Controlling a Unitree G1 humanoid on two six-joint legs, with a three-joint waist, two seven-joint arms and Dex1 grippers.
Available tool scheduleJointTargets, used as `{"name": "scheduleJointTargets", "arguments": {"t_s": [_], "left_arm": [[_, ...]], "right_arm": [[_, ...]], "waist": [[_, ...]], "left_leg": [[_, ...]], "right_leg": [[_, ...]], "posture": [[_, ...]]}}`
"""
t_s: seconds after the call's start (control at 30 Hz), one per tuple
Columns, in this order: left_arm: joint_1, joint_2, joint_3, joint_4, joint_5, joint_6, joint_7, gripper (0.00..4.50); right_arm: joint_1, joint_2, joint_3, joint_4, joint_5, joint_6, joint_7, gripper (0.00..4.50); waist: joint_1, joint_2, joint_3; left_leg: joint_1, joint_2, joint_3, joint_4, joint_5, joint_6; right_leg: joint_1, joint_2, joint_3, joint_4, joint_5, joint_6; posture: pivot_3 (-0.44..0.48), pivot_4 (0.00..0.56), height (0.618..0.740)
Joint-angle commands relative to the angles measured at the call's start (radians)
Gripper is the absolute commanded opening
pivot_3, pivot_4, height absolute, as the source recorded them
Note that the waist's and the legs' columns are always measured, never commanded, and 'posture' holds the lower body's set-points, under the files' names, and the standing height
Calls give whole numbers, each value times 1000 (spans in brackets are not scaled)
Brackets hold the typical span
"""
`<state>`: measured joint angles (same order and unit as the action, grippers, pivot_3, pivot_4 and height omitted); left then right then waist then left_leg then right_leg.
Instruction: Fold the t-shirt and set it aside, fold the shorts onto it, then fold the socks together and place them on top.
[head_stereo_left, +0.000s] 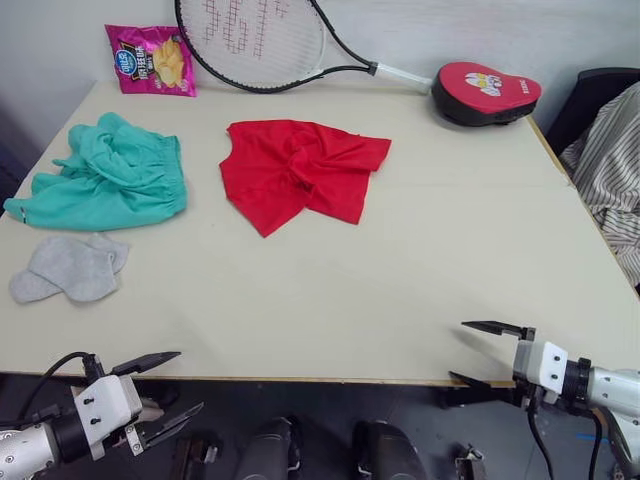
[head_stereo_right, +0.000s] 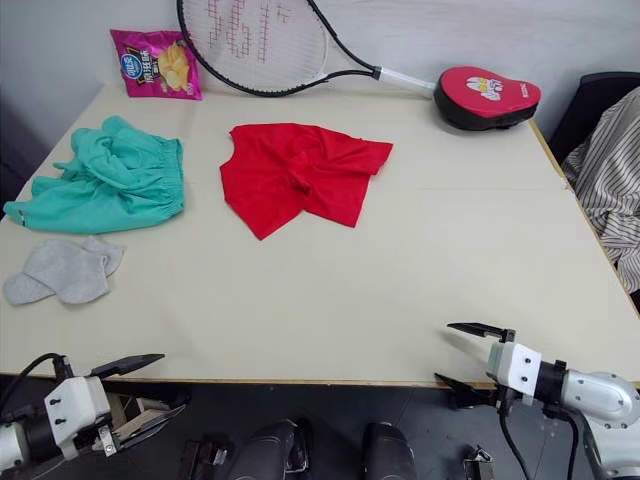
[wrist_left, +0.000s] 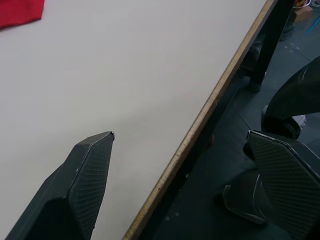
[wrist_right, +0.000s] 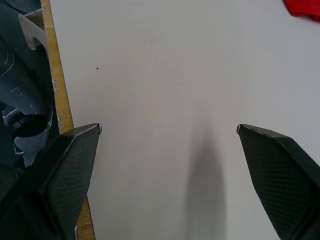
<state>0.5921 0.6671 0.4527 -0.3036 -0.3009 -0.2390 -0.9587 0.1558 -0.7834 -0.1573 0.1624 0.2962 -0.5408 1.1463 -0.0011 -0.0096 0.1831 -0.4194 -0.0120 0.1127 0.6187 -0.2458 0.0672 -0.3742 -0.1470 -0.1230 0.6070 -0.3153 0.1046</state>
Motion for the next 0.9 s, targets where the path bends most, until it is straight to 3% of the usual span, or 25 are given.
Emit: {"name": "scheduleJointTargets", "arguments": {"t_s": [0.03,0.17,0.3,0.4,0.5,0.67,0.9], "left_arm": [[5,6,19,-74,-39,39,16,4500],[-16,25,24,-132,-124,149,16,4500],[-99,77,22,-171,-230,335,41,4500],[-288,127,-21,-165,-267,524,152,4500],[-528,141,-129,-103,-196,626,245,4500],[-951,49,-409,166,35,690,366,4500],[-1246,-78,-567,603,228,616,417,4500]], "right_arm": [[0,7,7,-5,4,-2,-3,4449],[-21,13,18,-20,9,20,-11,4449],[-143,44,52,-145,42,176,-83,4449],[-325,81,126,-217,11,372,-151,4449],[-515,150,215,-187,-69,499,-219,4449],[-865,317,386,155,-347,552,-390,4449],[-1169,466,421,672,-461,519,-558,4449]], "waist": [[0,0,0],[0,0,0],[-4,1,0],[-3,4,2],[2,4,2],[-1,3,2],[-11,3,2]], "left_leg": [[0,0,0,0,0,0],[0,0,0,0,2,-3],[0,0,0,2,2,-3],[1,1,0,4,2,-4],[1,1,0,6,3,-5],[-2,0,0,10,5,-7],[-5,3,5,10,8,-2]], "right_leg": [[0,0,0,0,0,0],[0,0,0,0,0,0],[0,0,1,3,0,0],[-1,0,3,8,0,0],[-2,0,3,11,-1,-2],[-4,4,1,19,-1,-1],[-5,15,-1,17,-1,-1]], "posture": [[0,150,740],[0,150,740],[0,150,740],[0,150,740],[0,150,740],[0,150,740],[0,150,740]]}}
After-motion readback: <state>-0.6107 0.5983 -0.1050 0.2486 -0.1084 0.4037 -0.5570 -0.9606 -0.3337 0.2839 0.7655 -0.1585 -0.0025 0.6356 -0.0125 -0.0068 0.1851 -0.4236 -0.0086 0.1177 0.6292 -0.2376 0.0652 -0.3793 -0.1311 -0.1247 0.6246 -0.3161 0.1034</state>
